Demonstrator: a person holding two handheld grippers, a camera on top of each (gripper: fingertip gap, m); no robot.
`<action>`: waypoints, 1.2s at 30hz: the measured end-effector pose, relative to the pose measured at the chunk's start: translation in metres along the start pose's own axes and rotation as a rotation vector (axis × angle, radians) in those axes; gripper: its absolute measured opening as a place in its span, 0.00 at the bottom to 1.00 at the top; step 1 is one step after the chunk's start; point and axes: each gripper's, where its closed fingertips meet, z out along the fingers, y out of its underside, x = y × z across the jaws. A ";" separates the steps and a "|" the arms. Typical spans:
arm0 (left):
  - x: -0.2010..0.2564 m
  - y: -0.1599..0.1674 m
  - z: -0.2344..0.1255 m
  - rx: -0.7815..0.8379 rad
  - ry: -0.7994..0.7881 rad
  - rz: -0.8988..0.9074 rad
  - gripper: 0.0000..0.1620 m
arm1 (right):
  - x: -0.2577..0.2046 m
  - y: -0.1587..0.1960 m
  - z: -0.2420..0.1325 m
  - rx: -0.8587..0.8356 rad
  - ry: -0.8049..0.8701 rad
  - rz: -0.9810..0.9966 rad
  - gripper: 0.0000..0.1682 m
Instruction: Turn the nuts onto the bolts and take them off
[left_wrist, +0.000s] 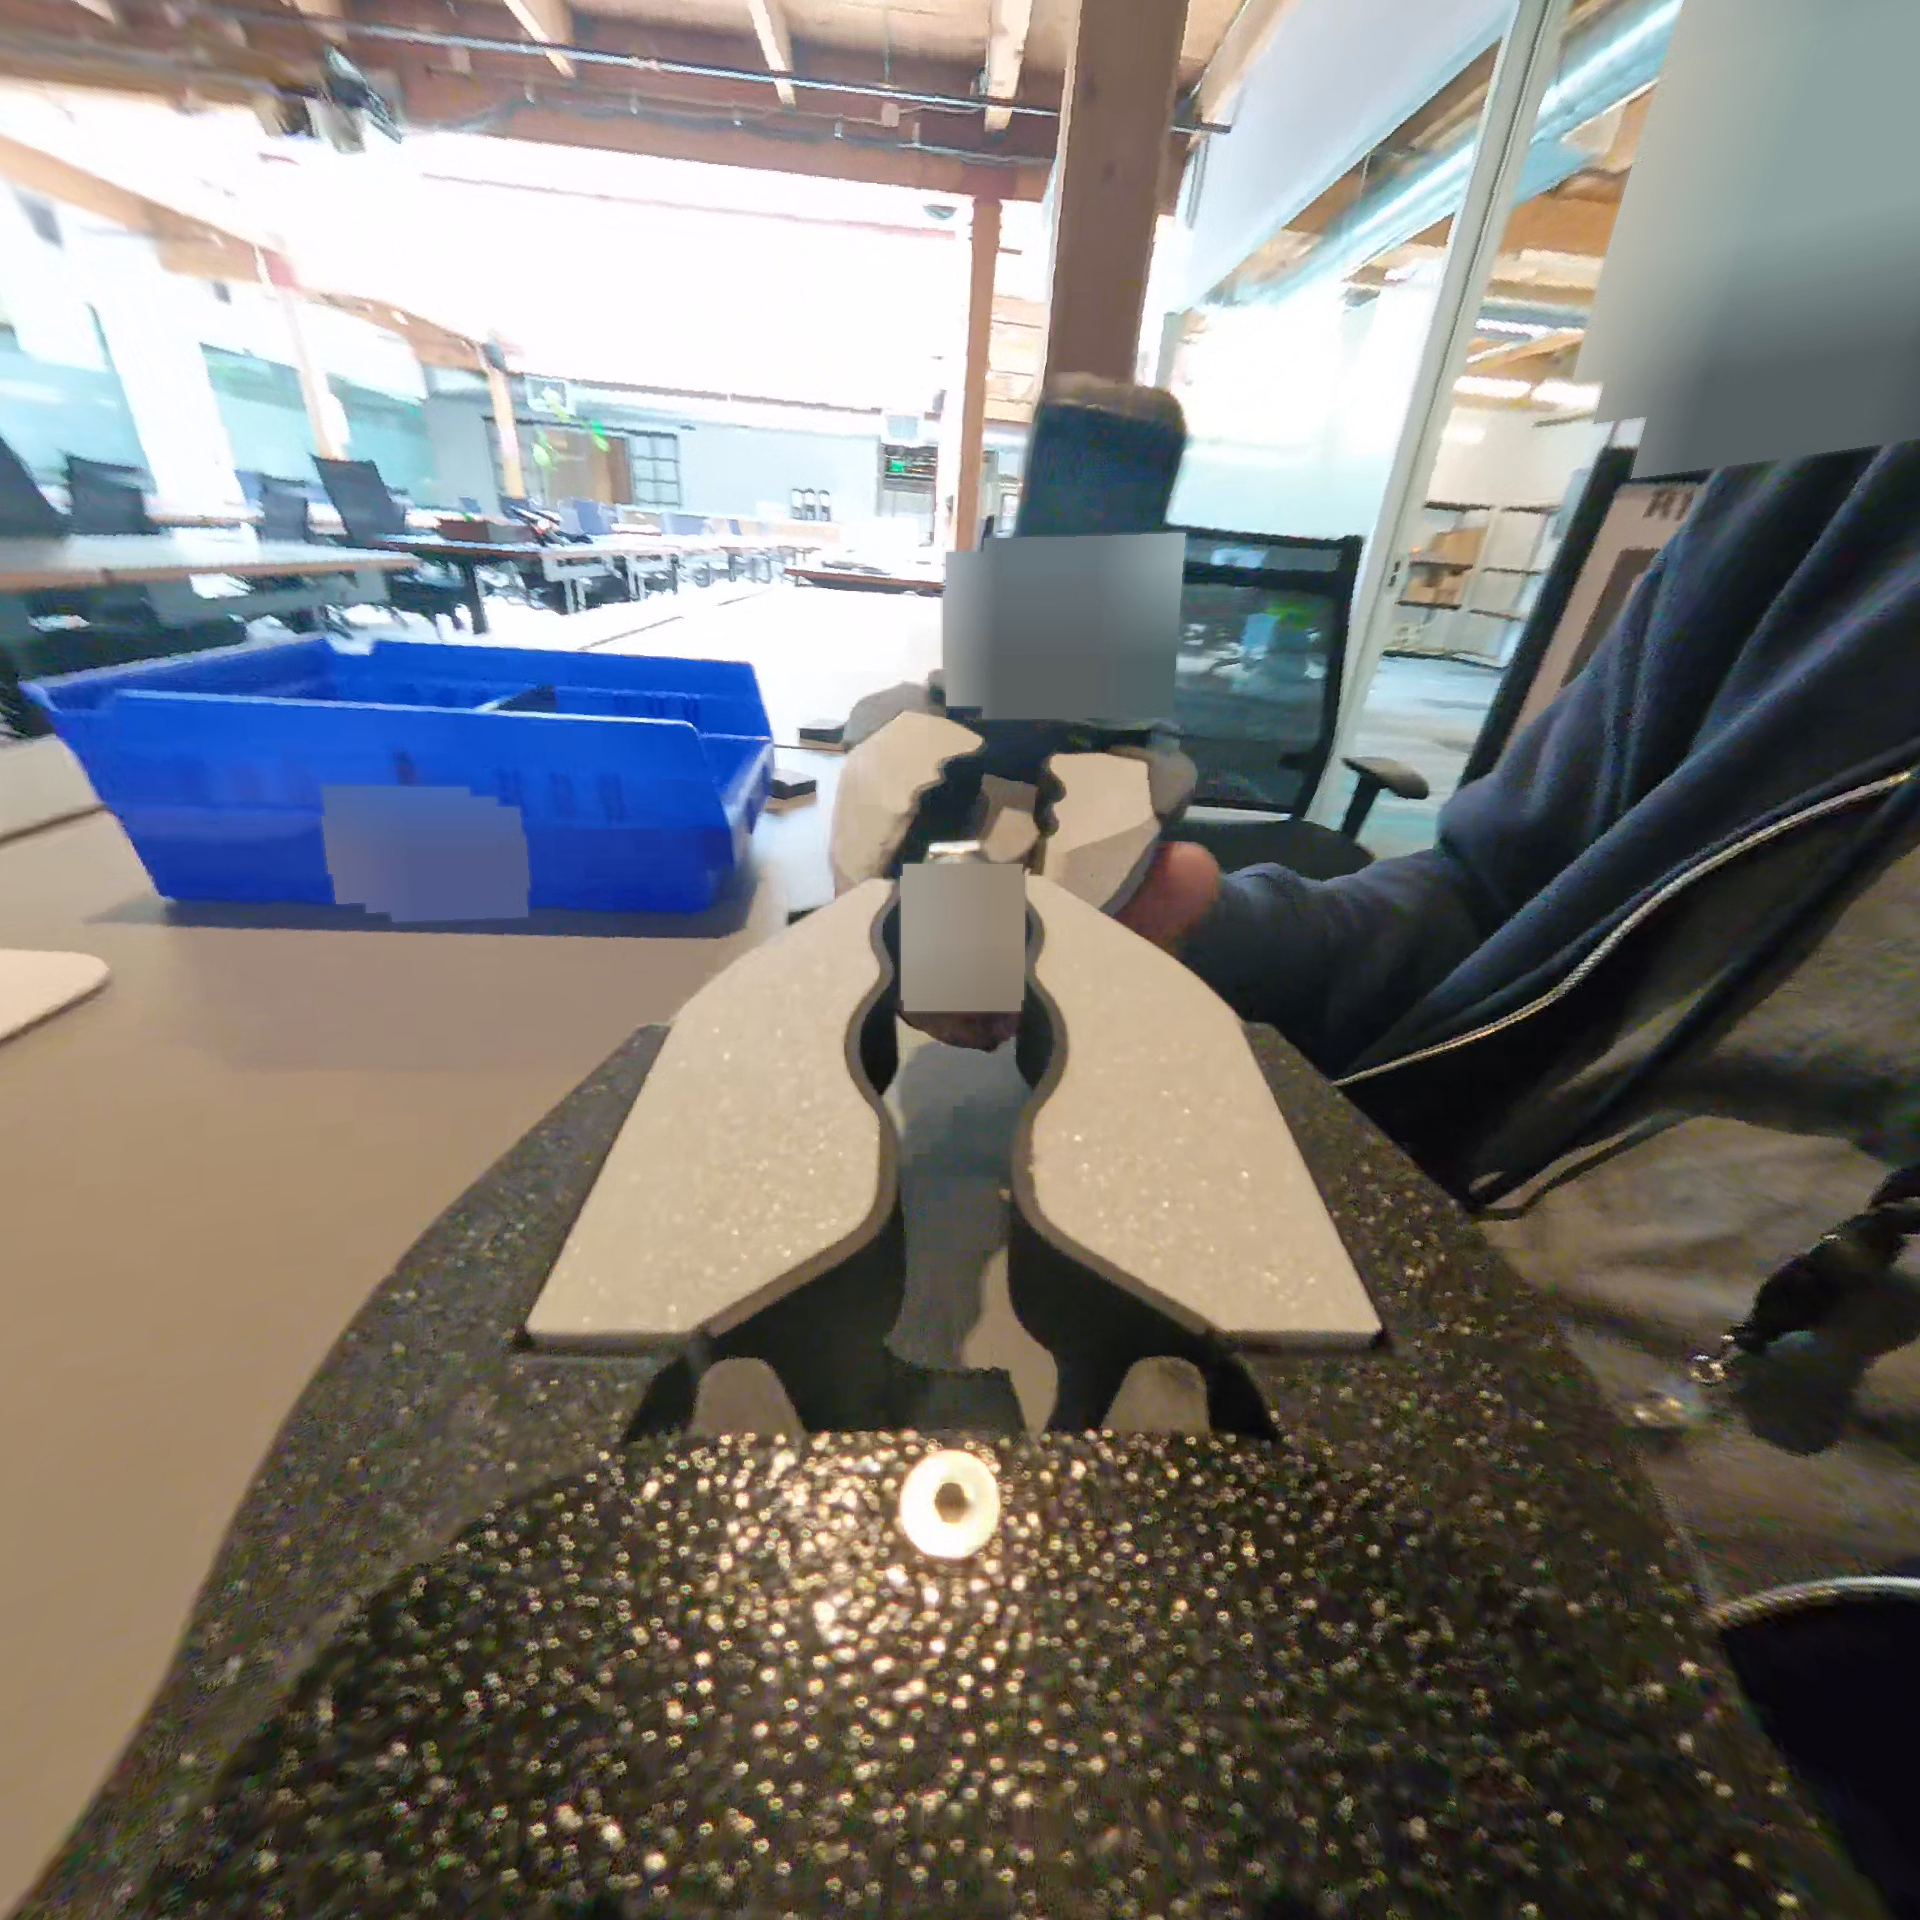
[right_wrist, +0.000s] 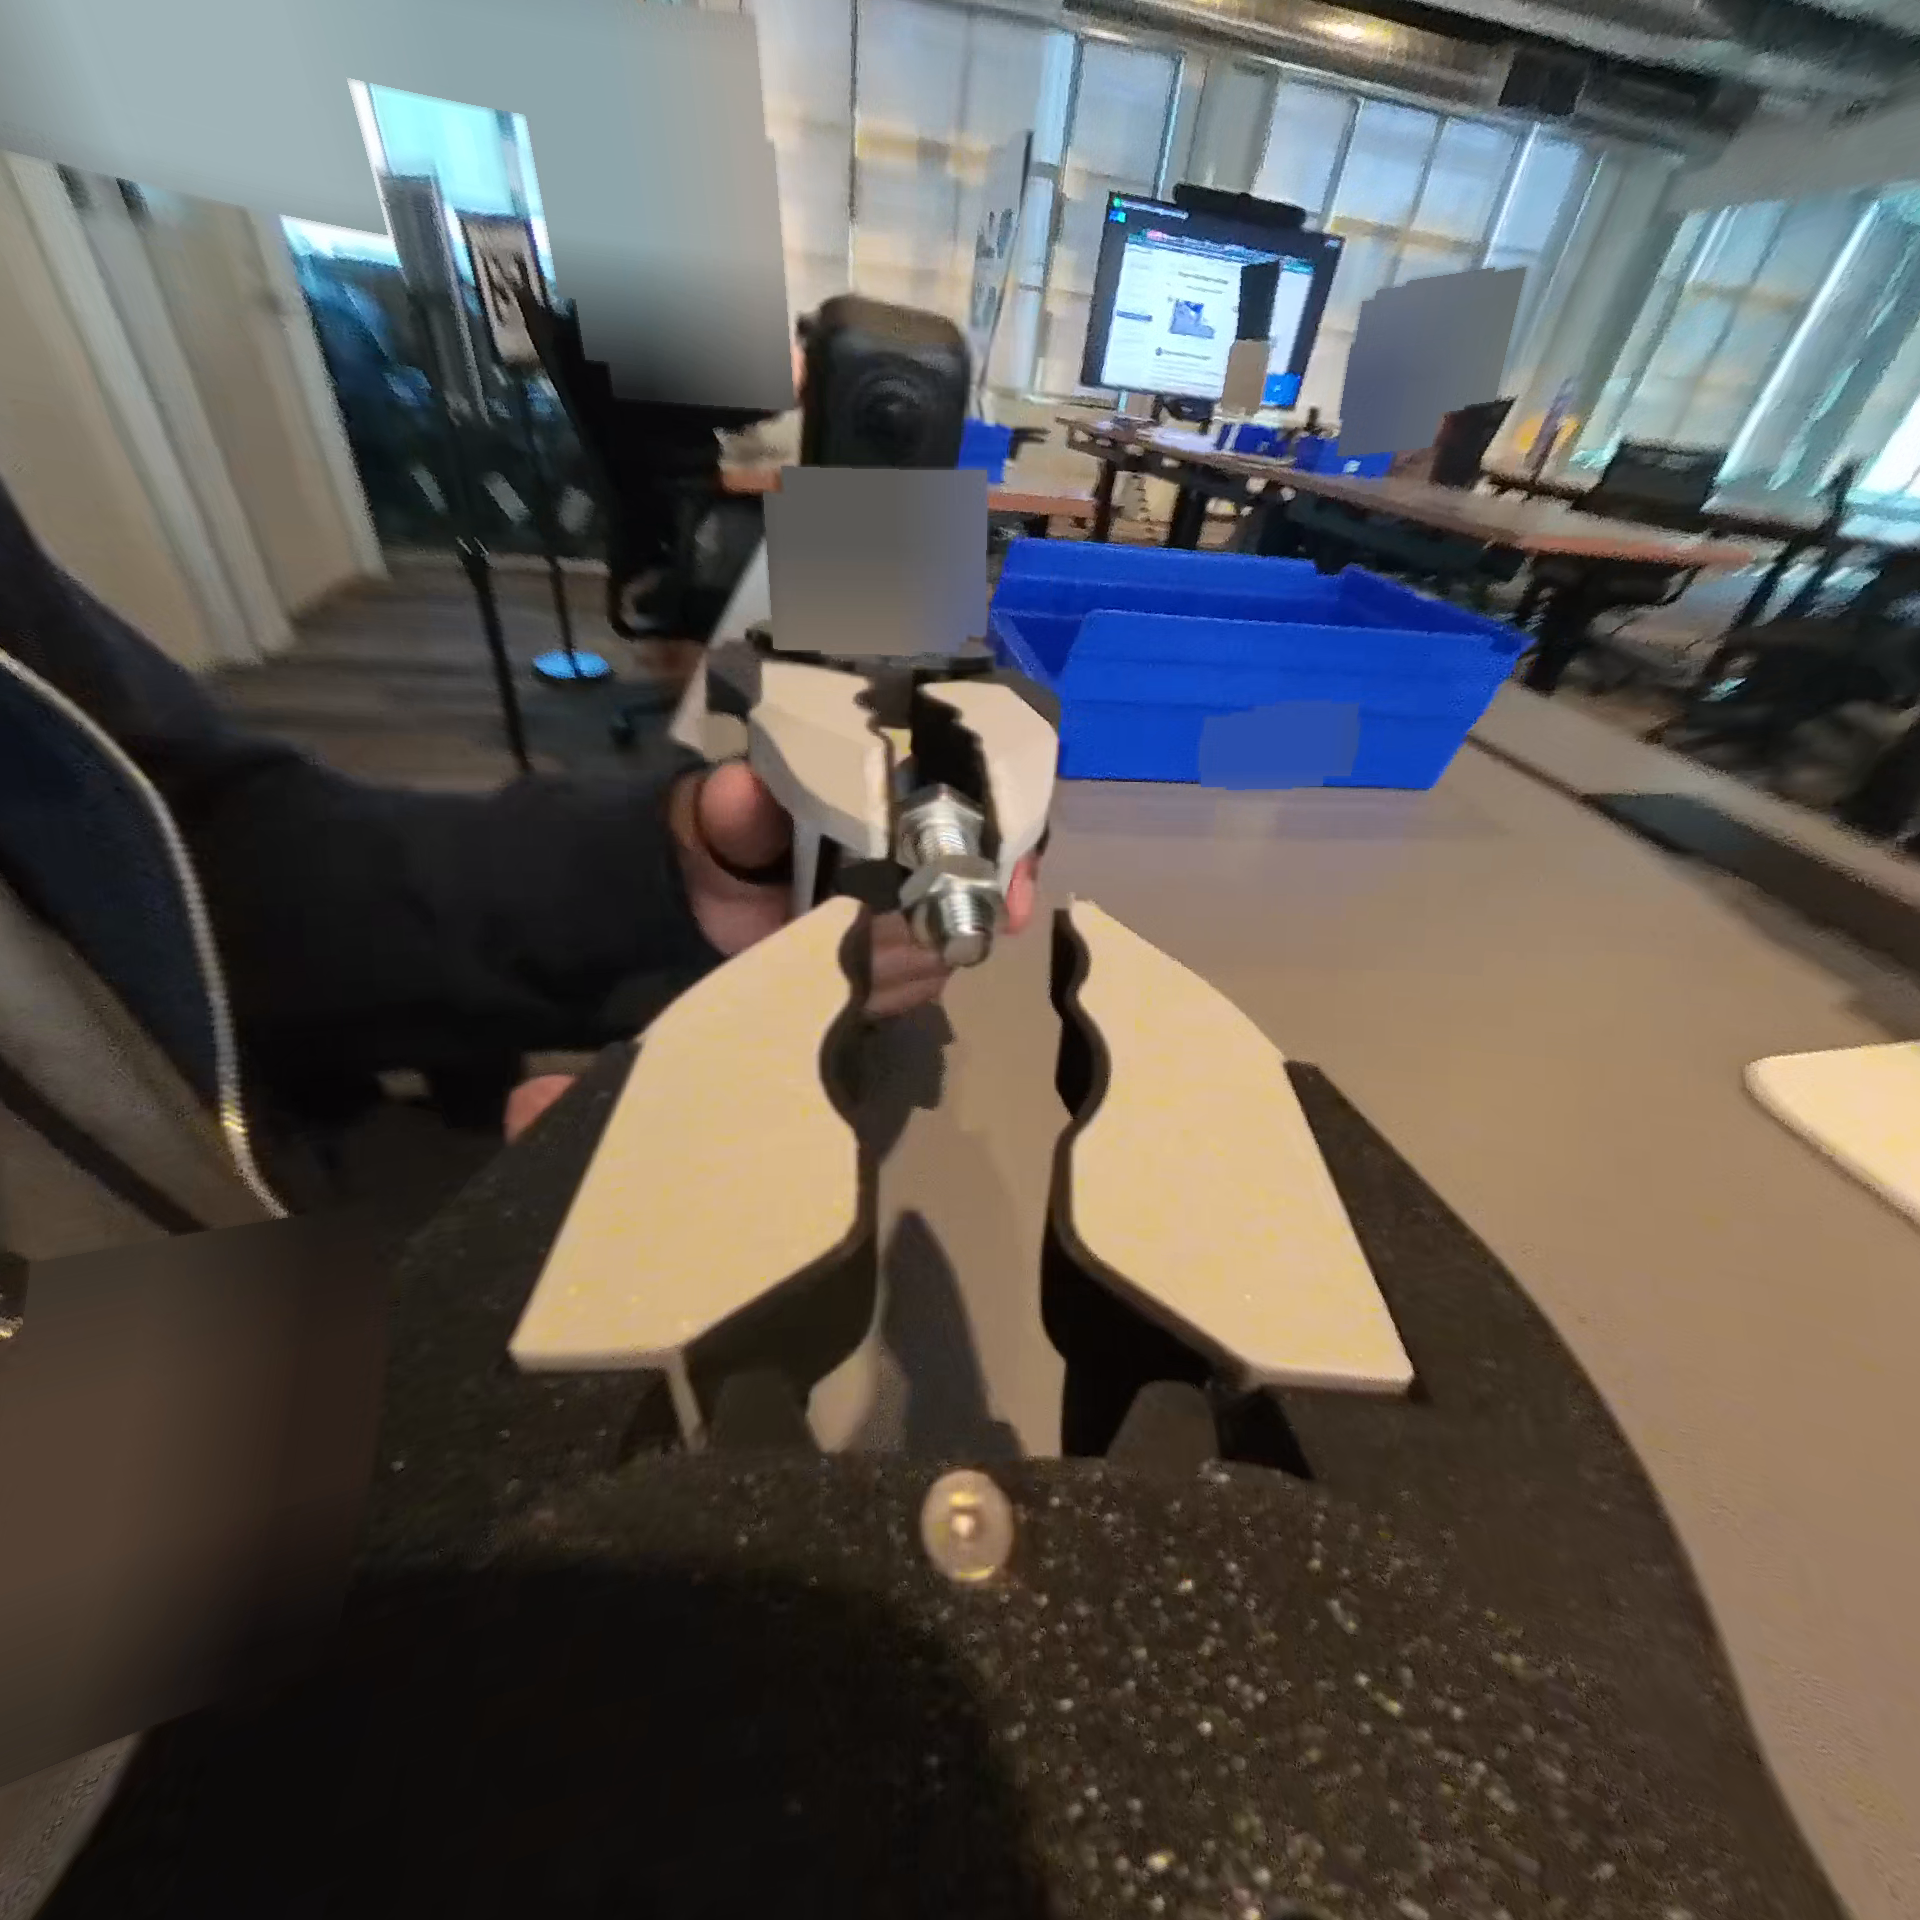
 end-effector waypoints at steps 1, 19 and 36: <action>0.000 -0.001 0.000 0.001 -0.010 0.031 0.11 | 0.001 -0.001 0.000 0.017 -0.022 0.070 0.22; 0.007 -0.001 0.003 -0.004 0.019 0.036 0.11 | -0.006 -0.006 -0.003 0.044 -0.097 0.072 0.10; 0.004 -0.003 0.001 0.006 -0.008 0.082 0.11 | -0.003 -0.011 -0.004 0.110 -0.152 0.287 0.20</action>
